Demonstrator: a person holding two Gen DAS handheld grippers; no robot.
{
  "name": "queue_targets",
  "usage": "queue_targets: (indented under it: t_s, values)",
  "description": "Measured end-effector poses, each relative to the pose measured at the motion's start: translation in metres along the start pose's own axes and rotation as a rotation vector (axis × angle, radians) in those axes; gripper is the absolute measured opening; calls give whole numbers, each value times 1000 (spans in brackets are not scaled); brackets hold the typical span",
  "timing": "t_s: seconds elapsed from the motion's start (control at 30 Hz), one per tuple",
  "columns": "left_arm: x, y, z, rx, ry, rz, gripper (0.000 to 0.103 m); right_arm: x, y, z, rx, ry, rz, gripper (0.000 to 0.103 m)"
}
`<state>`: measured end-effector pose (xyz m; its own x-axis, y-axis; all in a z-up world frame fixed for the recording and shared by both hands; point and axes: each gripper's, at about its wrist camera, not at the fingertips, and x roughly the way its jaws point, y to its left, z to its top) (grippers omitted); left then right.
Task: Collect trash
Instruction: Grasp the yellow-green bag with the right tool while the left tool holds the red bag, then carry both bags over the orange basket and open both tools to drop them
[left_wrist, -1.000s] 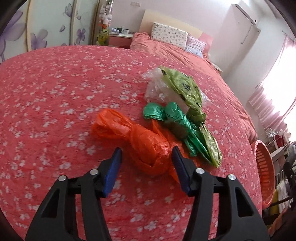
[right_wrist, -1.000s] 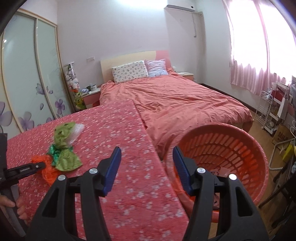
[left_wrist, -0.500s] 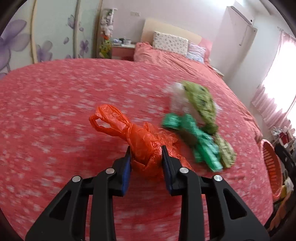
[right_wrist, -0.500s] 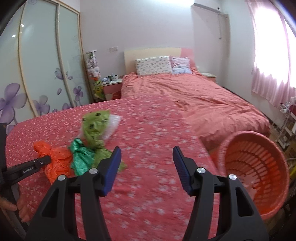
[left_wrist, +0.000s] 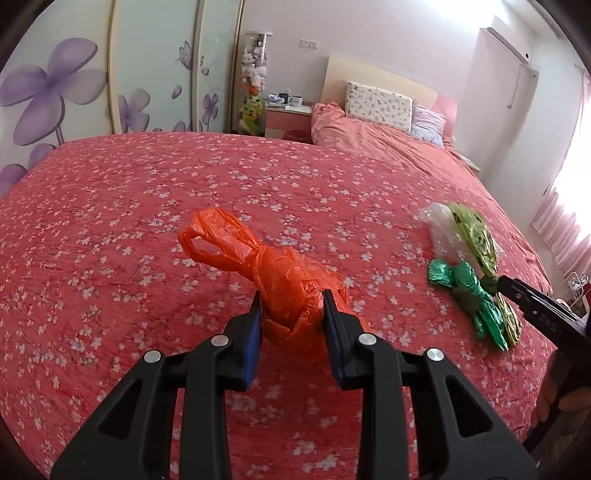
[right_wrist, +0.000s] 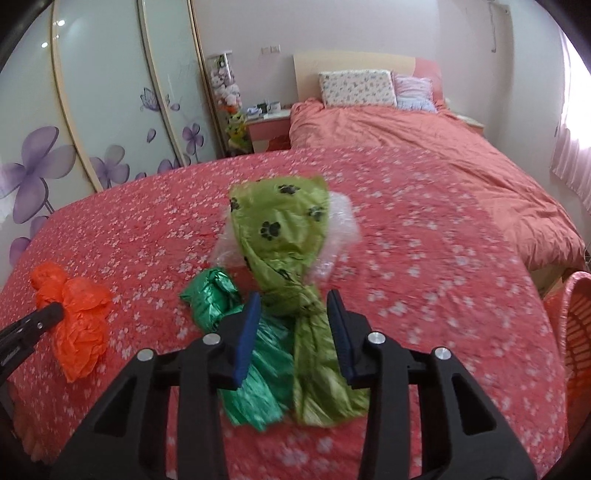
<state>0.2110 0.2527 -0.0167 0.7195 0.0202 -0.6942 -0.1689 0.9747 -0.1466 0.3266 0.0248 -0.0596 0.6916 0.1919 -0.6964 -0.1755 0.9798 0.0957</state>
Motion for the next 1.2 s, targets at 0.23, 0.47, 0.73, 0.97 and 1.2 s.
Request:
queue_targets:
  t_s: [0.23,0.47,0.73,0.97,1.2]
  values:
    - [4,-1,1,19,3,-11,31,13,-3,-1,9,51,-12,14]
    - [1,-17,1,43,-3,-28,31,-29,-24,-7,20,-29,-11,10]
    - [-11,-43,-2,79,-10,-67,31,-74,-45,-15,41,-109,-30,8]
    - [-24,-75,-5,136,-24,-112,31,-112,-62,-23,67,-180,-49,8]
    - [-36,-110,-6,194,-39,-165,31,-147,-88,-30,114,-241,-68,7]
